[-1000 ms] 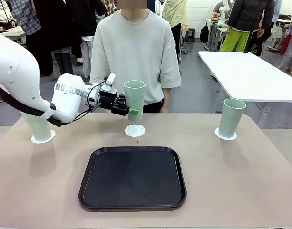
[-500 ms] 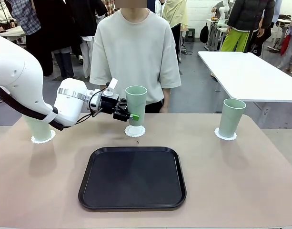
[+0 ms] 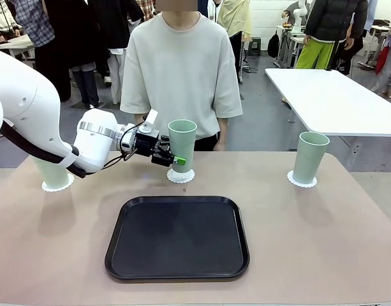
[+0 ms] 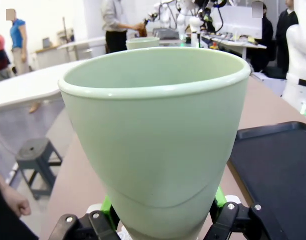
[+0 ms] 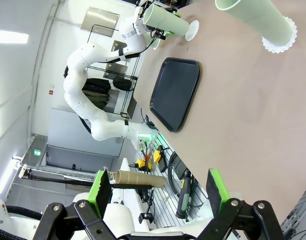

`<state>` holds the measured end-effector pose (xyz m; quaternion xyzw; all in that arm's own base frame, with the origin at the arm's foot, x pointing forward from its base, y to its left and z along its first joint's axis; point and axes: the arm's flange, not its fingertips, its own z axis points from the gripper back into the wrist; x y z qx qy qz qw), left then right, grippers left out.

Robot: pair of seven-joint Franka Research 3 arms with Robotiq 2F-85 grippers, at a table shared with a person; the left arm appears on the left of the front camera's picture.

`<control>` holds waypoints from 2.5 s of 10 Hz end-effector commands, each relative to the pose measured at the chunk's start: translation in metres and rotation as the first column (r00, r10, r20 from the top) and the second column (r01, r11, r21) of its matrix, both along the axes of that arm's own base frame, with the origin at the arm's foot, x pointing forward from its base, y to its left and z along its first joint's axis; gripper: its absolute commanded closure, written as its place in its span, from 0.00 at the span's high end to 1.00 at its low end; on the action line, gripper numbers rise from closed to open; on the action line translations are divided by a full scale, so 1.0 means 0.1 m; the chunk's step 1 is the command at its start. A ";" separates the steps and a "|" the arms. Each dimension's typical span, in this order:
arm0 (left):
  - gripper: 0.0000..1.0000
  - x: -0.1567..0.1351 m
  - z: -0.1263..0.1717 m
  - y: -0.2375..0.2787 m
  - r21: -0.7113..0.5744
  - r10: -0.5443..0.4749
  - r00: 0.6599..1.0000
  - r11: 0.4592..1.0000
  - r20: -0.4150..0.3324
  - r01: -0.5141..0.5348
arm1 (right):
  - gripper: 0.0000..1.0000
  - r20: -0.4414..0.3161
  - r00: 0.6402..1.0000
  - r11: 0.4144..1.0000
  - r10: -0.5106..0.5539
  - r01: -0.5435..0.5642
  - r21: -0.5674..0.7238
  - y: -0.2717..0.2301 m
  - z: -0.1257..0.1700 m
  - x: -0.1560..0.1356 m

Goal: Place coasters on the table and set cups on them.
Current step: Take one Reusable plastic cup from the Flat Tray and place it on a coaster set by the human.

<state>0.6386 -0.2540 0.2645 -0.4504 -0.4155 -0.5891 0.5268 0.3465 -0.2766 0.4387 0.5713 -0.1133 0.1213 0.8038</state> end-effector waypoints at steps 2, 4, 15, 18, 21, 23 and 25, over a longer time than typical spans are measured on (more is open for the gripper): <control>0.83 0.11 -0.07 -0.03 0.028 -0.014 1.000 1.000 0.015 0.014 | 1.00 -0.004 1.000 1.000 -0.011 0.011 0.007 0.03 0.01 -0.01; 0.83 0.13 -0.11 -0.03 0.032 -0.011 1.000 0.999 0.008 0.011 | 1.00 -0.004 1.000 1.000 -0.011 0.011 0.007 0.03 0.01 -0.01; 0.83 0.18 -0.30 -0.01 0.032 -0.020 0.999 0.999 -0.036 0.021 | 1.00 -0.004 1.000 1.000 -0.011 0.011 0.007 0.03 0.01 -0.01; 1.00 0.17 -0.29 0.01 0.035 -0.033 0.999 0.999 -0.041 0.034 | 1.00 -0.004 1.000 1.000 -0.011 0.011 0.007 0.03 0.01 -0.01; 1.00 0.18 -0.29 0.02 0.045 -0.042 0.998 0.998 -0.047 0.044 | 1.00 -0.004 1.000 1.000 -0.011 0.011 0.007 0.03 0.01 -0.01; 1.00 0.18 -0.29 0.03 0.054 -0.047 0.998 0.997 -0.049 0.049 | 1.00 -0.004 1.000 1.000 -0.011 0.011 0.007 0.03 0.01 -0.01; 1.00 0.18 -0.28 0.06 0.068 -0.045 0.998 0.996 -0.044 0.048 | 1.00 -0.004 1.000 1.000 -0.011 0.011 0.007 0.03 0.01 -0.01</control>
